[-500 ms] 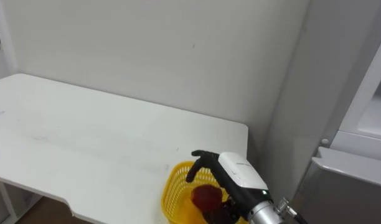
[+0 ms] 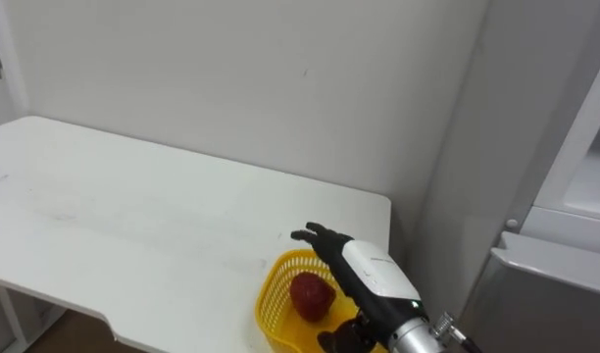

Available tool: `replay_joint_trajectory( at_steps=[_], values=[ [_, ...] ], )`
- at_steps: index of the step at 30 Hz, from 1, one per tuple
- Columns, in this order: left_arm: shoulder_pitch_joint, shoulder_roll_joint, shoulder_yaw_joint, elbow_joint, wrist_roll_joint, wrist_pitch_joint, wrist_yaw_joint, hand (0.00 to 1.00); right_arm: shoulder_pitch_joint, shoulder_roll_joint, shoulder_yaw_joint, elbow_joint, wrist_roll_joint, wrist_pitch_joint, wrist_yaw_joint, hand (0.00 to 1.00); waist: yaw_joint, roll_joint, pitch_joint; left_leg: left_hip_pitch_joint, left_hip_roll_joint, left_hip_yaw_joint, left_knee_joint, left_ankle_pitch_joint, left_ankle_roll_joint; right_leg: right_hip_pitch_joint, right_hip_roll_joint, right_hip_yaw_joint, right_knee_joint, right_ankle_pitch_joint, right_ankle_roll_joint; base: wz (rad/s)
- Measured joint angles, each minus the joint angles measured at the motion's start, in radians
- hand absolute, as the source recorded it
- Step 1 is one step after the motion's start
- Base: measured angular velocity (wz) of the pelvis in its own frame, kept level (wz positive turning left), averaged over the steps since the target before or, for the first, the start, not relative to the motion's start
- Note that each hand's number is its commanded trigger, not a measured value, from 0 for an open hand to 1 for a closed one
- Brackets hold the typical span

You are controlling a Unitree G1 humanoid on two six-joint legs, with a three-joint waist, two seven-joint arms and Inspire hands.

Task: Retrieve from the upper fridge

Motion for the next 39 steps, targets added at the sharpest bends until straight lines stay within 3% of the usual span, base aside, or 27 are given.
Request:
replay_joint_trajectory(
  at_steps=[11, 19, 25, 27, 31, 37, 39],
  values=[
    [-0.002, -0.003, -0.003, -0.005, 0.001, 0.000, 0.010, 0.00, 0.000, 0.001, 0.000, 0.000, 0.058, -0.001, 0.000, 0.00, -0.003, -0.003, -0.0018, 0.001, 0.001, 0.004, 0.000, 0.000, 0.000, -0.001, 0.000, 0.010, -0.001, 0.000, 0.000, -0.01],
    [-0.003, -0.012, -0.003, -0.038, 0.000, 0.004, 0.025, 0.00, 0.020, 0.033, -0.004, -0.006, 0.186, 0.000, -0.003, 0.00, -0.006, 0.004, -0.0014, 0.001, 0.001, 0.007, 0.001, 0.000, 0.001, -0.004, 0.000, 0.022, 0.003, 0.000, 0.000, -0.02],
    [-0.004, -0.029, -0.002, -0.038, 0.001, 0.016, 0.030, 0.00, 0.023, 0.043, -0.008, -0.050, 0.249, 0.000, -0.004, 0.00, -0.017, 0.028, -0.0011, -0.002, 0.001, 0.008, 0.006, -0.001, 0.001, -0.006, 0.000, 0.025, 0.003, 0.000, 0.000, 0.00],
    [-0.004, -0.041, -0.002, -0.038, 0.001, 0.021, 0.028, 0.00, 0.037, 0.054, -0.010, -0.109, 0.279, 0.000, -0.004, 0.00, -0.032, 0.046, -0.0100, -0.004, 0.001, 0.008, 0.006, -0.001, 0.002, -0.008, 0.000, 0.027, 0.003, 0.001, 0.000, 0.00],
    [-0.014, -0.044, 0.007, -0.038, -0.001, 0.021, 0.031, 0.00, 0.071, 0.058, -0.016, -0.183, 0.325, -0.002, -0.004, 0.00, -0.041, 0.067, -0.0147, 0.011, 0.005, 0.030, -0.003, -0.001, 0.001, -0.002, 0.002, 0.035, 0.002, 0.001, 0.000, -0.09],
    [-0.035, -0.052, 0.008, -0.029, -0.002, -0.009, 0.060, 0.00, 0.153, 0.060, -0.047, -0.314, 0.349, -0.004, -0.002, 0.00, -0.083, 0.087, -0.0064, 0.018, 0.015, 0.066, -0.011, -0.001, 0.001, -0.010, 0.010, 0.077, 0.003, 0.008, -0.005, -0.19],
    [-0.033, -0.053, 0.006, -0.013, -0.006, -0.024, 0.072, 0.00, 0.189, 0.053, -0.069, -0.391, 0.373, -0.019, -0.002, 0.00, -0.106, 0.089, -0.0083, 0.023, 0.019, 0.087, -0.017, -0.001, 0.001, -0.018, 0.016, 0.102, 0.005, 0.011, -0.007, -0.27]
  ],
)
